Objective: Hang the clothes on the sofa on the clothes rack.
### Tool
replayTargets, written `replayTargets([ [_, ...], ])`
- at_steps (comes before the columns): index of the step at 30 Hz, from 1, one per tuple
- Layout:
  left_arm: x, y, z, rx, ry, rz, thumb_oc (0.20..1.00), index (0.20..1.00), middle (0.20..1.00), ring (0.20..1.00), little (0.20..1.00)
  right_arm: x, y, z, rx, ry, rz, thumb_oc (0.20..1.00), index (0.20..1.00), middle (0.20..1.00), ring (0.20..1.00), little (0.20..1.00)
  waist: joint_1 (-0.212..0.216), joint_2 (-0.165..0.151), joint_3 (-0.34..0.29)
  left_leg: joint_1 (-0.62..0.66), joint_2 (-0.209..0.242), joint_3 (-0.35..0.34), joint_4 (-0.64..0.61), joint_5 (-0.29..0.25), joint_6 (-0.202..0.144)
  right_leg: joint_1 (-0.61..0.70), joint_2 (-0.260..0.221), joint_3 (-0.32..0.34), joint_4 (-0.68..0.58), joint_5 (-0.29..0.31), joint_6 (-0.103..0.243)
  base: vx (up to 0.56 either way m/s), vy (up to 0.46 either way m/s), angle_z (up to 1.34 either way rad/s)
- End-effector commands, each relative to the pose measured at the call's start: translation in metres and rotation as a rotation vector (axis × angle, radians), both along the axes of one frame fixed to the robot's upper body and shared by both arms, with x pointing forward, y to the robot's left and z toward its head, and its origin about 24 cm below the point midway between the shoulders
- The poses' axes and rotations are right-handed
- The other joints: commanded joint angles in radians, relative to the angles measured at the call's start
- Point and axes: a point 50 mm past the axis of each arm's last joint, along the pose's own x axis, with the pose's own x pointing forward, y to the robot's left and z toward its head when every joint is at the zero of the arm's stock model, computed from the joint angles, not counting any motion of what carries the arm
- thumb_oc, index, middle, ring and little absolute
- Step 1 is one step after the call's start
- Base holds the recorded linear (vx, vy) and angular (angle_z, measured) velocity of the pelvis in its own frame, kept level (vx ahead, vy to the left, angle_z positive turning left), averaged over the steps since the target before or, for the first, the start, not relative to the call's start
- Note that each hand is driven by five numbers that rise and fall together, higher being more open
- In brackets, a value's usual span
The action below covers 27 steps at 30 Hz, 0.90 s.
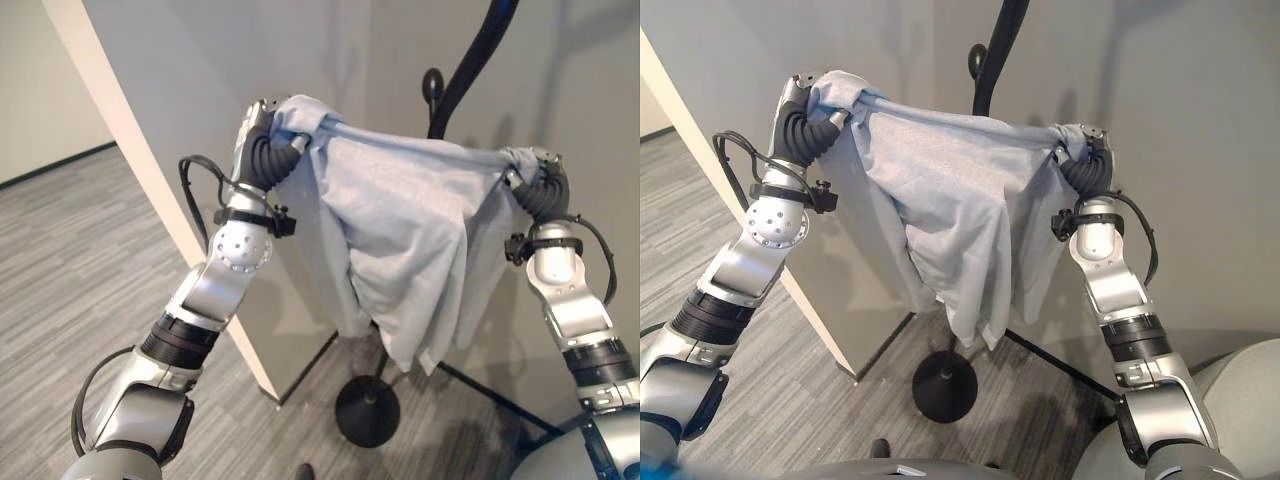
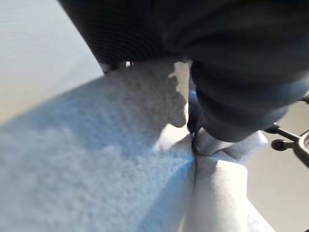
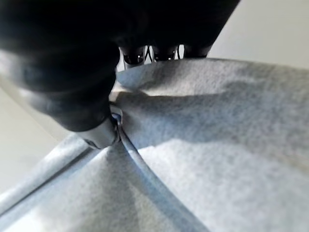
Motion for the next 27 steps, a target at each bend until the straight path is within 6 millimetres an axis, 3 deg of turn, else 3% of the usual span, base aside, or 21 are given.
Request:
replayTargets([
  [1, 0.001, 0.014, 0.016, -0.026, -0.080, 0.063, 0.200, 0.200, 0.200, 0.200, 0.200, -0.007, -0.012, 0.032, -0.016, -0.160, -0.051, 0.200, 0.200, 0.200, 0.200, 0.200, 0.014, 0.008, -0.040, 0.098, 0.002, 0.024, 0.011, -0.141, -0.023, 0.024, -0.040, -0.046, 0.017, -0.068, 0.084, 0.02, 0.013, -0.06],
  [6, 0.000, 0.015, 0.010, -0.030, -0.060, 0.060, 0.200, 0.200, 0.200, 0.200, 0.200, -0.011, -0.013, 0.022, -0.018, -0.126, -0.035, 0.200, 0.200, 0.200, 0.200, 0.200, 0.006, 0.008, -0.038, 0.104, 0.003, 0.028, 0.011, -0.146, -0.023, 0.025, -0.040, -0.043, 0.017, -0.068, 0.084, 0.00, 0.002, -0.04],
  [11, 0.000, 0.020, -0.009, -0.049, 0.013, 0.065, 0.200, 0.200, 0.200, 0.200, 0.200, -0.013, -0.009, -0.006, -0.031, -0.010, -0.002, 0.200, 0.200, 0.200, 0.200, 0.200, -0.002, 0.007, -0.031, 0.105, 0.006, 0.029, 0.011, -0.146, -0.020, 0.022, -0.038, -0.040, 0.017, -0.067, 0.083, 0.00, 0.004, -0.07],
  [13, -0.001, 0.023, -0.027, -0.077, 0.076, 0.066, 0.200, 0.200, 0.200, 0.200, 0.200, -0.015, -0.007, -0.025, -0.032, 0.064, 0.008, 0.200, 0.200, 0.200, 0.200, 0.200, -0.004, 0.006, -0.025, 0.106, 0.007, 0.030, 0.011, -0.147, -0.019, 0.020, -0.037, -0.039, 0.017, -0.069, 0.080, 0.01, 0.006, -0.06],
  [16, -0.003, 0.024, -0.045, -0.097, 0.141, 0.065, 0.200, 0.200, 0.200, 0.200, 0.200, -0.016, -0.004, -0.039, -0.024, 0.113, 0.017, 0.200, 0.200, 0.200, 0.200, 0.200, -0.004, 0.004, -0.021, 0.105, 0.009, 0.030, 0.011, -0.148, -0.019, 0.019, -0.037, -0.040, 0.017, -0.070, 0.080, 0.00, 0.000, 0.00],
  [22, -0.003, 0.026, -0.065, -0.111, 0.214, 0.079, 0.200, 0.200, 0.200, 0.200, 0.200, -0.016, 0.001, -0.048, -0.022, 0.147, 0.038, 0.200, 0.200, 0.200, 0.200, 0.200, 0.001, -0.001, -0.015, 0.102, 0.010, 0.029, 0.011, -0.147, -0.018, 0.017, -0.037, -0.043, 0.017, -0.070, 0.079, 0.00, 0.000, 0.00],
  [23, -0.004, 0.027, -0.071, -0.115, 0.233, 0.081, 0.473, 0.473, 0.473, 0.473, 0.473, -0.016, 0.002, -0.051, -0.020, 0.158, 0.043, 0.285, 0.285, 0.285, 0.285, 0.285, 0.002, -0.004, -0.013, 0.101, 0.011, 0.030, 0.011, -0.147, -0.018, 0.016, -0.037, -0.044, 0.017, -0.069, 0.078, 0.00, 0.000, 0.00],
  [24, -0.005, 0.027, -0.073, -0.117, 0.239, 0.084, 1.000, 1.000, 1.000, 1.000, 1.000, -0.016, 0.003, -0.053, -0.014, 0.163, 0.045, 0.583, 0.583, 0.583, 0.583, 0.583, 0.003, -0.004, -0.013, 0.101, 0.011, 0.030, 0.011, -0.148, -0.018, 0.016, -0.037, -0.045, 0.017, -0.070, 0.078, 0.00, 0.000, 0.00],
  [25, -0.005, 0.027, -0.073, -0.117, 0.240, 0.084, 1.000, 1.000, 1.000, 1.000, 1.000, -0.016, 0.003, -0.053, -0.014, 0.163, 0.045, 0.868, 0.868, 0.868, 0.868, 0.868, 0.003, -0.004, -0.013, 0.101, 0.011, 0.030, 0.011, -0.148, -0.018, 0.016, -0.037, -0.045, 0.017, -0.070, 0.078, 0.00, 0.000, 0.00],
  [26, -0.005, 0.027, -0.076, -0.119, 0.253, 0.082, 1.000, 1.000, 1.000, 1.000, 1.000, -0.016, 0.004, -0.056, -0.008, 0.174, 0.050, 1.000, 1.000, 1.000, 1.000, 1.000, 0.005, -0.006, -0.012, 0.100, 0.012, 0.030, 0.011, -0.148, -0.017, 0.015, -0.037, -0.046, 0.017, -0.070, 0.078, 0.00, 0.000, 0.00],
  [27, -0.006, 0.028, -0.078, -0.120, 0.259, 0.085, 1.000, 1.000, 1.000, 1.000, 1.000, -0.017, 0.005, -0.057, -0.006, 0.178, 0.051, 1.000, 1.000, 1.000, 1.000, 1.000, 0.006, -0.007, -0.013, 0.101, 0.012, 0.030, 0.011, -0.149, -0.017, 0.015, -0.038, -0.047, 0.017, -0.069, 0.078, 0.00, 0.000, 0.00],
])
